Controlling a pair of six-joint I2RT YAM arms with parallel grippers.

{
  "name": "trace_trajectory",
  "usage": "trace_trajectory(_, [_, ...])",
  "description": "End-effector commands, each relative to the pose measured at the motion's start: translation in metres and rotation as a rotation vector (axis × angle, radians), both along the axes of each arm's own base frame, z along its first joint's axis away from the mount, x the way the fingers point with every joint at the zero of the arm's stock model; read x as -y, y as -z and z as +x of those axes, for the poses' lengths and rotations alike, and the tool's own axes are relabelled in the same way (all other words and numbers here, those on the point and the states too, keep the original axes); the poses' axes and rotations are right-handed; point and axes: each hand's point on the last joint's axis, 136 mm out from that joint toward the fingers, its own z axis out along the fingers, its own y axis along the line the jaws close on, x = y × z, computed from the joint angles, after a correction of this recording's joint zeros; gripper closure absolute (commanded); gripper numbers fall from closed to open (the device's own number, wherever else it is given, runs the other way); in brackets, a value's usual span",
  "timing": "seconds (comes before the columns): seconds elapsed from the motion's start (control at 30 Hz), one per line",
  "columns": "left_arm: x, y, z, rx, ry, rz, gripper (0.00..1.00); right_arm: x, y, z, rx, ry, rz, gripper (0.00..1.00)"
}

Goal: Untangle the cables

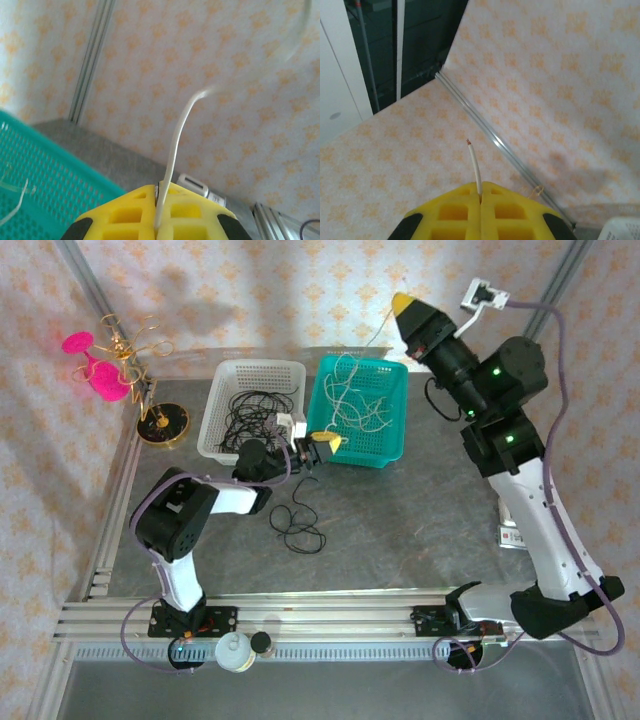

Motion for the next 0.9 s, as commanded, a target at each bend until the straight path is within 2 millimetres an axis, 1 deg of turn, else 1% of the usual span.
trace_trajectory(0.0, [-0.005,-0.007,-0.015,0.033,-0.020,0.028,1.00,0.012,-0.016,0.002,0.049,0.072,-0.056,1.00])
trace_trajectory(0.1, [-0.011,0.004,-0.023,-0.005,-0.041,0.070,1.00,0.019,-0.023,0.007,0.063,0.103,-0.071,1.00])
trace_trajectory(0.23, [-0.010,0.021,-0.037,-0.053,-0.029,0.143,1.00,0.026,-0.030,0.012,0.079,0.151,-0.092,1.00])
trace_trajectory(0.33, [-0.006,0.037,-0.051,-0.088,-0.001,0.209,1.00,0.031,-0.033,0.019,0.086,0.195,-0.117,1.00])
trace_trajectory(0.43, [0.000,0.055,-0.071,-0.126,0.065,0.294,1.00,0.036,-0.032,0.027,0.101,0.254,-0.183,1.00])
trace_trajectory(0.53, [0.001,0.071,-0.091,-0.154,0.114,0.385,1.00,0.043,-0.023,0.039,0.096,0.341,-0.298,1.00])
trace_trajectory(0.67, [-0.003,0.086,-0.112,-0.198,0.149,0.477,1.00,0.052,-0.007,0.053,0.054,0.401,-0.375,1.00])
trace_trajectory(0.77, [-0.007,0.096,-0.121,-0.246,0.130,0.531,1.00,0.052,0.009,0.064,0.013,0.420,-0.426,1.00])
trace_trajectory(0.87, [-0.012,0.103,-0.122,-0.342,0.076,0.546,1.00,0.053,0.025,0.073,-0.011,0.438,-0.467,1.00])
